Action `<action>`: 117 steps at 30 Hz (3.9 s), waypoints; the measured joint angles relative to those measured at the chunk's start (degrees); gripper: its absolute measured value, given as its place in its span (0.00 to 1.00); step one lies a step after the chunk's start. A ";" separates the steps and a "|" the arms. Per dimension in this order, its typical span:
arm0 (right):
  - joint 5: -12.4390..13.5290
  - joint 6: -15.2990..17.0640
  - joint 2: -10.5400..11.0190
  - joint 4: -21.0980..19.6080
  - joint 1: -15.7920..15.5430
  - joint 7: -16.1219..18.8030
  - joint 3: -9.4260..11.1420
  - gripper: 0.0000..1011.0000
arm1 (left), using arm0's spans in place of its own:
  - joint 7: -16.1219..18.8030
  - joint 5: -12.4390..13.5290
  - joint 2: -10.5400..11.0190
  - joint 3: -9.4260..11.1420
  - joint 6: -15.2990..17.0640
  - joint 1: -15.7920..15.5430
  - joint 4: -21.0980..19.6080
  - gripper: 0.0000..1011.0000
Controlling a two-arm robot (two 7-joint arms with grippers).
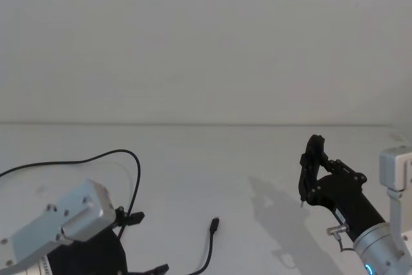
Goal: Pick up the data cable with the one hand.
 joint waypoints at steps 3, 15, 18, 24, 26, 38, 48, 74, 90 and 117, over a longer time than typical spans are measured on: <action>0.00 0.00 0.00 0.00 0.00 0.00 0.00 0.28 | -0.41 0.66 -0.09 0.79 0.54 -0.24 0.21 0.99; 0.00 0.00 0.00 0.00 0.00 0.00 0.00 0.28 | -1.60 2.49 -1.18 2.90 2.18 -1.29 1.46 0.99; 0.00 0.00 0.00 0.00 0.00 0.00 0.00 0.28 | -1.88 2.87 -1.68 3.47 2.59 -1.74 1.91 0.99; 0.00 0.00 0.00 0.00 0.00 0.00 0.00 0.28 | -2.48 3.74 -2.96 4.86 3.45 -3.02 3.20 0.99; 0.00 0.00 0.00 0.00 0.00 0.00 0.00 0.28 | -2.56 3.94 -3.26 5.18 3.64 -3.31 3.49 0.99; 0.00 0.00 0.00 0.00 0.00 0.00 0.00 0.28 | -3.02 5.36 -5.63 7.43 5.13 -5.54 5.74 0.99; 0.00 0.00 0.00 0.00 0.00 0.00 0.00 0.28 | -3.17 5.92 -6.56 8.27 5.75 -6.38 6.62 0.79; 0.00 0.00 0.00 0.00 -0.01 0.00 0.00 0.28 | -3.29 6.29 -7.22 8.84 6.16 -6.94 7.20 0.05; 0.00 0.00 0.00 0.00 0.00 0.00 0.00 0.28 | -3.28 6.99 -7.22 9.03 5.61 -7.08 7.23 0.05; 0.00 0.00 0.00 0.00 0.00 0.00 0.00 0.28 | -7.24 17.55 -8.69 13.32 -12.05 -13.34 8.48 0.05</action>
